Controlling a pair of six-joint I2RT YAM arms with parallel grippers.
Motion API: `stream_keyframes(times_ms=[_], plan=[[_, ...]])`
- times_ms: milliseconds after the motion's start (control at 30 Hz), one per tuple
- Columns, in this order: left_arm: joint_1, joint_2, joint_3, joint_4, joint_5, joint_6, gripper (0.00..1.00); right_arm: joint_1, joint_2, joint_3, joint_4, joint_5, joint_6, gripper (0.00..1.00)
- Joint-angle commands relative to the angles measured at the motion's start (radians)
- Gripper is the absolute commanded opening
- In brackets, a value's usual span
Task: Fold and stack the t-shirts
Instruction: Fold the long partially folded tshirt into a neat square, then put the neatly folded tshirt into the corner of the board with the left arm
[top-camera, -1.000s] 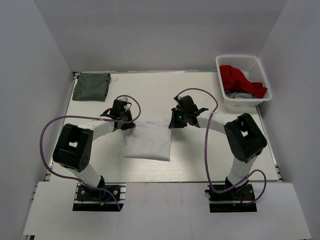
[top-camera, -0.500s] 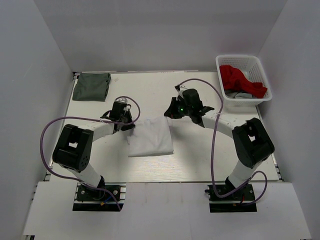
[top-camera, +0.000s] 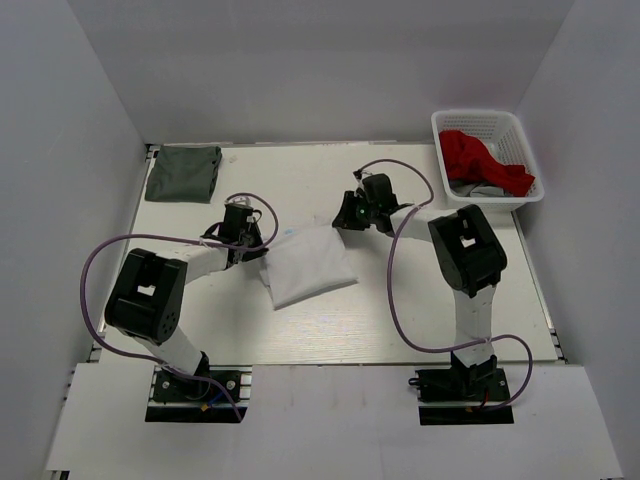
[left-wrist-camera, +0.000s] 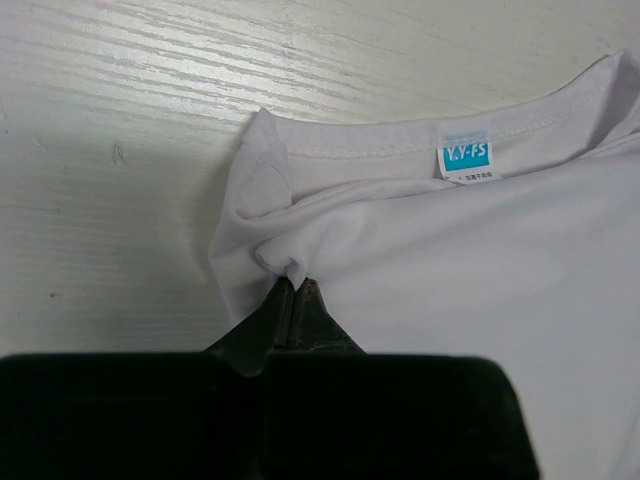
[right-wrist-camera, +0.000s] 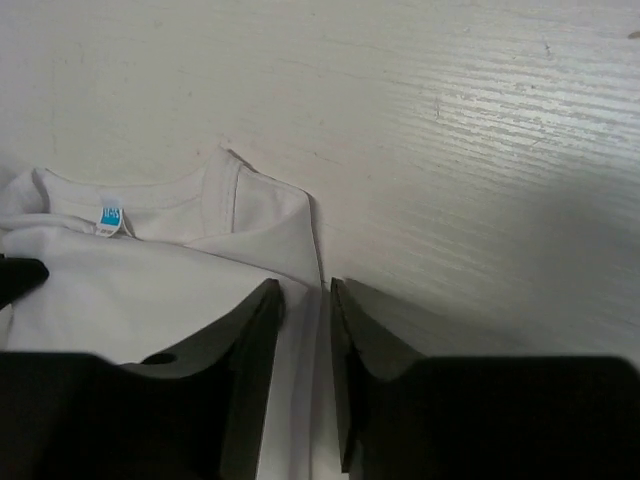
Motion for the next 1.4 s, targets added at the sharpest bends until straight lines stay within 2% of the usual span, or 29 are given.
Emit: stream_keyframes(times_ms=[0,67,100,133,167,200,233,267,333,367,500,600,867,1100,1300,1367], plan=[[0.007,-0.016,-0.023,0.000,-0.025,0.014,0.00,0.000,-0.042,0.031,0.019,0.014,-0.080,0.37],[0.007,-0.016,-0.023,0.000,-0.014,0.014,0.00,0.000,-0.079,0.032,0.010,0.011,-0.108,0.44],[0.007,-0.026,-0.023,0.000,-0.005,0.014,0.00,0.003,-0.087,0.035,-0.004,0.002,-0.116,0.53],[0.007,-0.027,-0.011,0.000,-0.005,0.014,0.00,0.002,-0.096,0.031,-0.007,-0.001,-0.119,0.58],[0.007,-0.027,0.010,-0.018,-0.005,0.014,0.24,0.003,-0.128,0.020,-0.010,-0.004,-0.125,0.62],[0.007,-0.037,0.021,-0.027,0.006,0.014,0.38,0.005,-0.137,0.017,-0.013,-0.018,-0.128,0.82],[0.007,-0.037,0.032,-0.036,0.006,0.014,0.50,0.003,-0.149,0.010,-0.016,-0.020,-0.128,0.90],[0.007,-0.052,0.050,-0.053,0.015,0.014,0.75,0.006,-0.186,-0.004,-0.019,-0.020,-0.130,0.90],[-0.002,-0.091,0.064,-0.069,0.003,0.014,0.96,0.005,-0.226,-0.033,-0.013,-0.008,-0.126,0.90],[-0.002,-0.105,0.073,-0.082,0.003,0.014,1.00,0.005,-0.255,-0.049,-0.009,-0.002,-0.123,0.90],[-0.011,-0.187,0.064,-0.116,0.014,0.003,1.00,0.011,-0.353,-0.159,0.028,0.066,-0.105,0.90],[-0.011,-0.238,0.008,-0.132,0.026,-0.029,1.00,0.014,-0.415,-0.225,0.033,0.055,-0.097,0.90],[-0.021,-0.316,-0.104,-0.184,0.041,-0.069,1.00,0.012,-0.531,-0.294,0.025,0.069,-0.091,0.90],[-0.021,-0.225,-0.143,-0.150,0.041,-0.078,1.00,0.011,-0.573,-0.317,0.028,0.054,-0.080,0.90],[-0.031,-0.094,-0.143,-0.020,0.126,-0.035,1.00,0.008,-0.567,-0.345,0.043,0.104,-0.071,0.90],[-0.031,-0.048,-0.125,0.003,0.149,-0.020,0.90,0.008,-0.570,-0.351,0.042,0.127,-0.070,0.90]])
